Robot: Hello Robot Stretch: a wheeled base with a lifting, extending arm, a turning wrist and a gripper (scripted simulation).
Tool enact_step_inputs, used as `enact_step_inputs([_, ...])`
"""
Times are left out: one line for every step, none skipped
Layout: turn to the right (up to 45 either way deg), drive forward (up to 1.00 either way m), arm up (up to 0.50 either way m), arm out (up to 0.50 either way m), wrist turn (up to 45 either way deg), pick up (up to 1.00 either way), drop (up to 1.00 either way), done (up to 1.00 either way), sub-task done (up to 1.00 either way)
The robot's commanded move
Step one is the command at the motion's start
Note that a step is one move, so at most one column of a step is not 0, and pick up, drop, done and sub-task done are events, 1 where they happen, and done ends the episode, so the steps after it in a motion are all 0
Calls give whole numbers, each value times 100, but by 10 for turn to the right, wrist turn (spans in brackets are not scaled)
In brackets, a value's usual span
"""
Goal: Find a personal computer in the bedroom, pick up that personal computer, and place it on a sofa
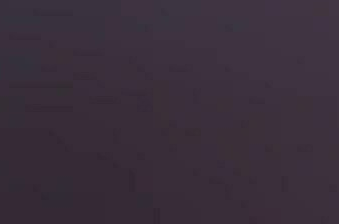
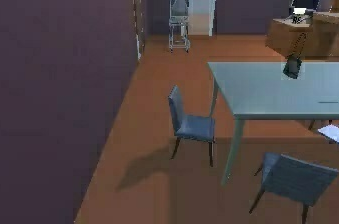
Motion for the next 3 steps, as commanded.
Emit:
enact_step_inputs([450, 0, 0, 0, 0, 0, 0, 0, 0])
enact_step_inputs([450, 0, 0, 0, 0, 0, 0, 0, 0])
enact_step_inputs([450, 0, 0, 0, 0, 0, 0, 0, 0])
